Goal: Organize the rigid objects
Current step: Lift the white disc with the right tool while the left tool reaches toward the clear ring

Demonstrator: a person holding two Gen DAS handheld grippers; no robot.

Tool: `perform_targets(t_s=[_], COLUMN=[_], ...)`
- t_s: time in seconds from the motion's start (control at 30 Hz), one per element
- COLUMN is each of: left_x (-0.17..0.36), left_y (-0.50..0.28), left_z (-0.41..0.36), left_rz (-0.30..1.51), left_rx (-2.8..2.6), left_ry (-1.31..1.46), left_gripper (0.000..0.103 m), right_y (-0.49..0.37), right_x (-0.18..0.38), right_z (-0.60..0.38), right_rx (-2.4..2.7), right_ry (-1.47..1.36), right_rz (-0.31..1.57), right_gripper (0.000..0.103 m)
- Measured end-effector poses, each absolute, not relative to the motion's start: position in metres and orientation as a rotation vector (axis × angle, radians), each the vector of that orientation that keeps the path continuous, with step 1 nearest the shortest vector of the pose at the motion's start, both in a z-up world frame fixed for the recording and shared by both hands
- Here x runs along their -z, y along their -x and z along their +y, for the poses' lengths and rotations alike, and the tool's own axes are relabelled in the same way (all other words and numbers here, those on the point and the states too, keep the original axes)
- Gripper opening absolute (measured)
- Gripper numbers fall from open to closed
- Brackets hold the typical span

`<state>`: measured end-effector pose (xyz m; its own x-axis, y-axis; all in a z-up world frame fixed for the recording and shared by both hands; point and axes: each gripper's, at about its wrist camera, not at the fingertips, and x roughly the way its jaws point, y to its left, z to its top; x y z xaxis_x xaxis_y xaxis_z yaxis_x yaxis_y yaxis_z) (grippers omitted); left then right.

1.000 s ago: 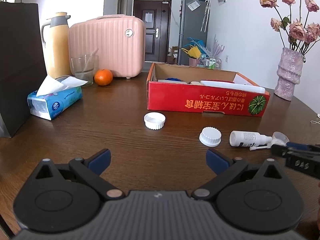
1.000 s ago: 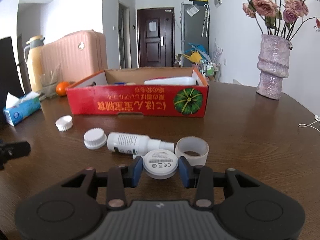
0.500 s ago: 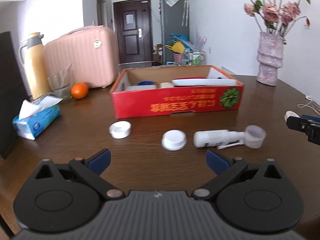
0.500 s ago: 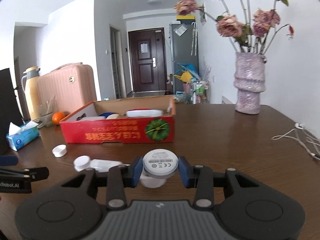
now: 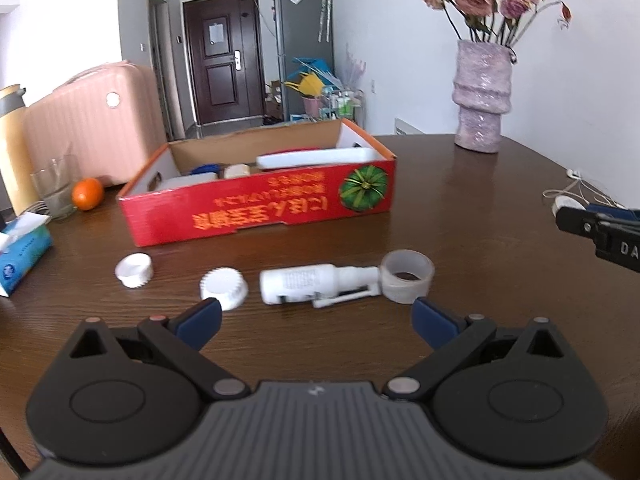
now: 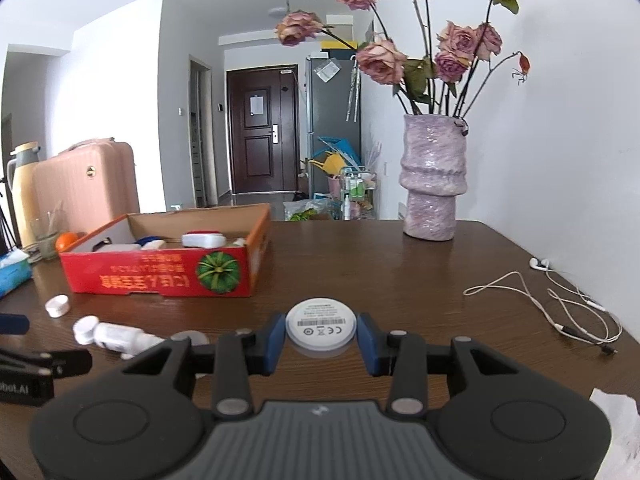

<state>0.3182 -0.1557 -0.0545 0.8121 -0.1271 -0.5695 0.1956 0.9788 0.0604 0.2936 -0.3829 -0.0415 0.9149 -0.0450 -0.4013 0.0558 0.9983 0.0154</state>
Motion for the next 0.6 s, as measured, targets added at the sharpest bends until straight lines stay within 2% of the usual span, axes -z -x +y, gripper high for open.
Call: perform_targets(t_s=[0.5, 0.6], left_x=[0.071, 0.072], left_y=[-0.339, -0.342], left_z=[-0.207, -0.217], left_rz=[0.636, 0.634], left_rx=[0.229, 0.248], left_ry=[-0.150, -0.164], left_gripper=[0.102, 0.097], right_y=[-0.302, -0.300], right_x=[0.063, 0.065], right_z=[-0.410, -0.412], right_rx=[0.087, 0.098], right_ry=[-0.130, -0.145], right_rz=[0.426, 0.429], right_gripper=[0.038, 0.038])
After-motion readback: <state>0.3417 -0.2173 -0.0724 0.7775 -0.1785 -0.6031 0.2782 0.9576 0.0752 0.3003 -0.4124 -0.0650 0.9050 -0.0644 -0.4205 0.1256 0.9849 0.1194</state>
